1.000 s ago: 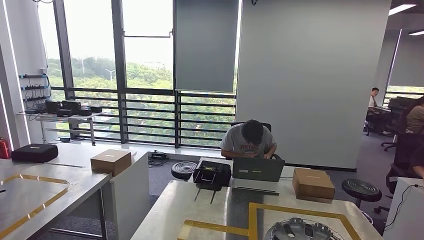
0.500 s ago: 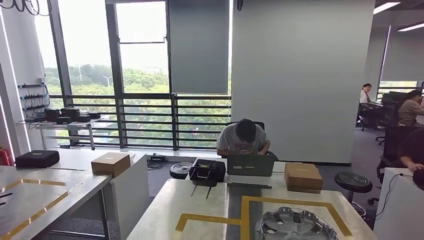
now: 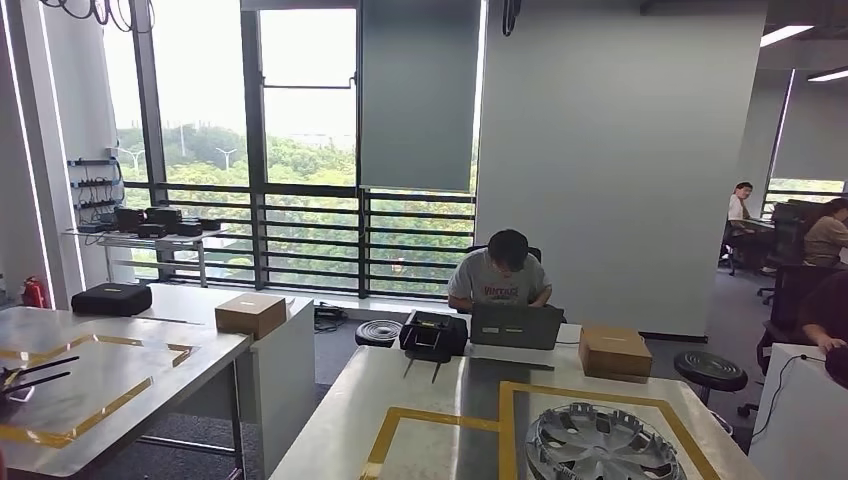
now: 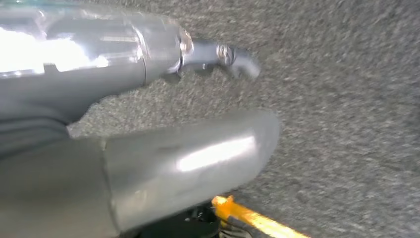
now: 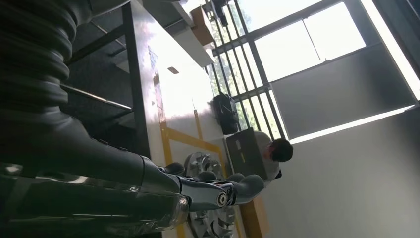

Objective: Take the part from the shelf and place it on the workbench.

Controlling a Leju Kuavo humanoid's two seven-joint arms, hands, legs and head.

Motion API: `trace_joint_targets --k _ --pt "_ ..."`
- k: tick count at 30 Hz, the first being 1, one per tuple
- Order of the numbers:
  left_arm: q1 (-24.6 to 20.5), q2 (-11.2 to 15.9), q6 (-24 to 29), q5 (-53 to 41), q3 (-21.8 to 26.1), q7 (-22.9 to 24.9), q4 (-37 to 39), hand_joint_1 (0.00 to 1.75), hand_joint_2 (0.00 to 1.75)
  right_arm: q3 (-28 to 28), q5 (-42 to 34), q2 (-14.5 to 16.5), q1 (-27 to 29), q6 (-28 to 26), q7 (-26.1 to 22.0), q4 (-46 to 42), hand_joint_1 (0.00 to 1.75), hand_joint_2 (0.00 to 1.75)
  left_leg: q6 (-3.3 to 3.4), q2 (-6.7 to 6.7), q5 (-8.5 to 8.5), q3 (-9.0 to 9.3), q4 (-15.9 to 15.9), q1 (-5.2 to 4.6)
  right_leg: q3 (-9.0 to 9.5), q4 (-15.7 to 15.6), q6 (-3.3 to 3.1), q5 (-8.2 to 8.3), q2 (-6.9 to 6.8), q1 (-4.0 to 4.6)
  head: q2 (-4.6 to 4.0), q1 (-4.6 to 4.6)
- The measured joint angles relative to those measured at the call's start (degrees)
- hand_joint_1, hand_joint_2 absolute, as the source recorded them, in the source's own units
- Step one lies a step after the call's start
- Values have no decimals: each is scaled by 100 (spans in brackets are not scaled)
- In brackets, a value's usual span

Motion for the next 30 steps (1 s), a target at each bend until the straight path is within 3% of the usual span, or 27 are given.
trace_joint_targets --k 1,2,3,4,6,7,9,10,11,13,14,15,17,18,19,20,22,24,25,26,28,29,30 --pt "0 -5 -1 0 -11 0 -1 0 0 -14 -8 -3 1 4 0 2 0 175 19 -1 77 -91 2 -1 -54 364 23 -320 2 -3 1 4" --pt "1 -7 -1 -1 -27 -1 0 0 0 -28 -19 -5 0 7 0 8 0 175 24 -2 154 -185 7 -5 -86 725 37 -532 2 -5 -1 5" --pt "2 -7 0 -2 -45 -3 1 0 0 -43 -31 -5 0 9 0 16 0 175 24 -1 232 -283 14 -12 -73 992 41 -590 2 -4 1 7" --pt "3 -6 0 -5 -63 -7 1 0 0 -62 -42 -5 -1 10 0 27 0 175 20 0 307 -387 26 -21 10 1094 32 -496 3 -4 2 8" --pt "3 -8 0 -14 -83 -22 2 0 0 -101 -51 -5 -5 10 0 49 0 175 6 3 441 -577 53 -43 411 760 -22 -142 7 4 4 6" --pt "2 -13 0 -18 -87 -32 -1 0 0 -120 -53 -5 -9 11 0 56 0 175 -7 3 497 -644 65 -56 736 347 -68 -61 10 17 5 4" --pt "-2 -22 0 -26 -91 -55 -5 0 0 -156 -57 -5 -26 14 -1 63 0 175 -50 16 607 -726 74 -74 1315 -522 -154 -159 17 49 6 2" --pt "-3 -26 0 -29 -96 -66 -8 0 0 -180 -60 -5 -33 16 -2 68 0 175 -81 28 668 -760 73 -72 1466 -799 -186 -231 20 69 8 0" --pt "-1 -29 0 -32 -104 -75 -8 0 0 -203 -62 -5 -36 18 -2 74 0 175 -115 42 733 -791 67 -66 1489 -918 -210 -244 22 83 9 -1" --pt "9 -31 -1 -33 -122 -88 -7 0 0 -237 -53 -2 -28 17 1 89 0 175 -181 48 712 -875 112 -44 1371 -943 -268 -128 8 76 8 -3" --pt "15 -32 -3 -32 -127 -92 -6 0 0 -248 -36 0 -20 16 5 96 0 175 -209 39 541 -940 239 -37 1301 -956 -306 -53 -4 67 6 -3" --pt "18 -32 -5 -32 -129 -95 -5 0 0 -254 -10 4 -14 14 19 102 0 175 -234 27 263 -1025 480 -27 1219 -960 -335 20 -16 58 4 -5" --pt "18 -32 -11 -31 -131 -97 -5 0 0 -269 49 11 0 8 55 112 0 175 -279 9 -317 -1193 1202 -13 1030 -922 -363 147 -27 70 4 -7" --pt "18 -32 -13 -31 -131 -97 -5 0 0 -276 70 15 6 7 72 116 0 175 -298 6 -438 -1229 1529 -10 927 -889 -358 209 -32 73 3 -9" --pt "18 -31 -15 -31 -133 -97 -4 0 0 -282 83 17 10 5 84 122 0 175 -311 6 -408 -1203 1727 -10 817 -847 -351 267 -37 74 3 -9" --pt "17 -30 -15 -31 -135 -98 -4 0 0 -287 89 19 14 4 91 129 0 175 -317 6 -257 -1093 1749 -10 700 -794 -340 320 -40 73 3 -9" --pt "11 -26 -14 -31 -146 -97 -3 0 0 -290 98 22 22 1 103 142 0 175 -297 4 16 -590 1239 -10 479 -666 -306 403 -41 68 4 -10" --pt "-6 -18 -12 -33 -166 -91 -3 0 0 -296 123 26 34 -6 101 146 0 175 -237 -5 -84 -7 432 -23 343 -545 -256 464 -40 73 8 -9" --pt "-14 -14 -12 -34 -177 -85 -3 0 0 -301 139 28 46 -8 93 147 0 175 -197 -12 -186 154 172 -35 316 -513 -225 498 -43 73 9 -8" --pt "-15 -13 -13 -36 -186 -74 -3 0 0 -309 159 32 66 -10 83 152 0 175 -154 -16 -225 207 52 -50 304 -504 -192 540 -45 72 10 -4" --pt "-9 -9 -13 -38 -205 -50 -3 0 0 -334 183 40 118 -11 63 167 0 175 -61 -14 -135 125 33 -45 250 -490 -117 540 -35 56 5 -2" --pt "-6 -7 -14 -40 -216 -39 -2 0 0 -352 190 42 145 -11 58 174 0 175 -17 -7 -62 57 26 -36 192 -393 -78 394 -25 49 4 1" --pt "-6 -7 -16 -45 -225 -32 -1 0 0 -368 192 44 165 -13 55 179 0 175 16 0 16 -27 20 -23 114 -199 -41 150 -13 39 1 2"
